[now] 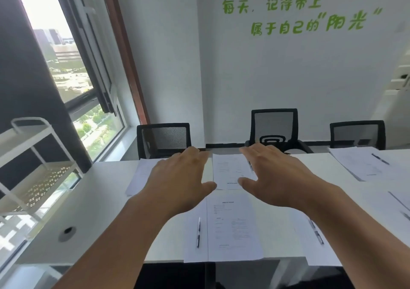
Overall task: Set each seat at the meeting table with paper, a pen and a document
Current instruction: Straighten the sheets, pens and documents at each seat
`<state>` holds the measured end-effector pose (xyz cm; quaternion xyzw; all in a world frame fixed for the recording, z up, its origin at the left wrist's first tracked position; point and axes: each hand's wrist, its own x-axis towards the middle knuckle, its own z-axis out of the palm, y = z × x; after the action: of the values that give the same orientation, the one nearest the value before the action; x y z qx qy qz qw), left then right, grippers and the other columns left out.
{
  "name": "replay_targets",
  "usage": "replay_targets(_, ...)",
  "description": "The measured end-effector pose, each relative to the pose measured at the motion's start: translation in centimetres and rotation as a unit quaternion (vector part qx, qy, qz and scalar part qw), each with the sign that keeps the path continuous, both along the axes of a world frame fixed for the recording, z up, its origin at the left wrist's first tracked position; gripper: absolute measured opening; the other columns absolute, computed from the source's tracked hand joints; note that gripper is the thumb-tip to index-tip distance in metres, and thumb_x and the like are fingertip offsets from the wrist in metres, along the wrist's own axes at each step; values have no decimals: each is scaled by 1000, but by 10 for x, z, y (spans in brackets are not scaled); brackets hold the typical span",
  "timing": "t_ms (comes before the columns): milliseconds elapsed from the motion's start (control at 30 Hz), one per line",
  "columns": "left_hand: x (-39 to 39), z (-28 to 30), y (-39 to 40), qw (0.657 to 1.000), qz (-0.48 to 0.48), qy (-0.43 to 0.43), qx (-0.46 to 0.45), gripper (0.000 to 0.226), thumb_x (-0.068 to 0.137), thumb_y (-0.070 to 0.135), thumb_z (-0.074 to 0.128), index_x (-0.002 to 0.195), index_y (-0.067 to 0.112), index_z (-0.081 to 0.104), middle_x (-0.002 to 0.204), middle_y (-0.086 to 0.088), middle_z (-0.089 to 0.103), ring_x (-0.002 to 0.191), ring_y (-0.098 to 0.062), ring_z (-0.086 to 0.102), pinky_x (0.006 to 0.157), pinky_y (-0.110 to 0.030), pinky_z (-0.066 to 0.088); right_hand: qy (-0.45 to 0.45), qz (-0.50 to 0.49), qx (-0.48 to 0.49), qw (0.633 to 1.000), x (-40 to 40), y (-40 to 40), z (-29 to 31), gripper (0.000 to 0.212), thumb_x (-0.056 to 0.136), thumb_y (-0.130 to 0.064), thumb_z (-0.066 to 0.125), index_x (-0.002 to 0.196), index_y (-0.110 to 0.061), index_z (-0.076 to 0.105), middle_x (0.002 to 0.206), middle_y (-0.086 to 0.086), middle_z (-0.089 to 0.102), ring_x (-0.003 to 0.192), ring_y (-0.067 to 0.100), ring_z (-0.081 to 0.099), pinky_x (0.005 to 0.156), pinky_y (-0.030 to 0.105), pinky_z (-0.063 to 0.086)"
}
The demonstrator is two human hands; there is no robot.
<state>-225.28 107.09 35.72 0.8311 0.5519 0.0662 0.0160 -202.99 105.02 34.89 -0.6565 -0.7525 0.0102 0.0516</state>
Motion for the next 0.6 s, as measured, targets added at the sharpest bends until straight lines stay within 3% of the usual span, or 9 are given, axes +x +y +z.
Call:
replay_targets(133,6,-27,32,999,4,26,-34,75,101,63,60,166,38,32,167,13,42,145,-18,52,114,-45,50,11,4,-33,999,10,32,-29,59,104,-55,54,151,-23,41,152,-5,49,142,21,45,104,41,50)
replay_targets(300,17,-61,75,995,15,42,-84,74,104,61,59,167,38,29,168,14,40,146,-17,51,116,-43,48,20,25,-76,997,24,84,-72,58,104,-55,53,151,-23,40,148,-5,49,134,22,48,99,38,52)
replay_targets(600,30,-143,127,972,-3,70,-223,78,103,57,61,169,40,24,171,13,33,148,-17,47,118,-40,42,25,54,-181,982,33,151,-157,67,105,-56,51,161,-25,30,160,-6,41,143,21,43,107,39,50)
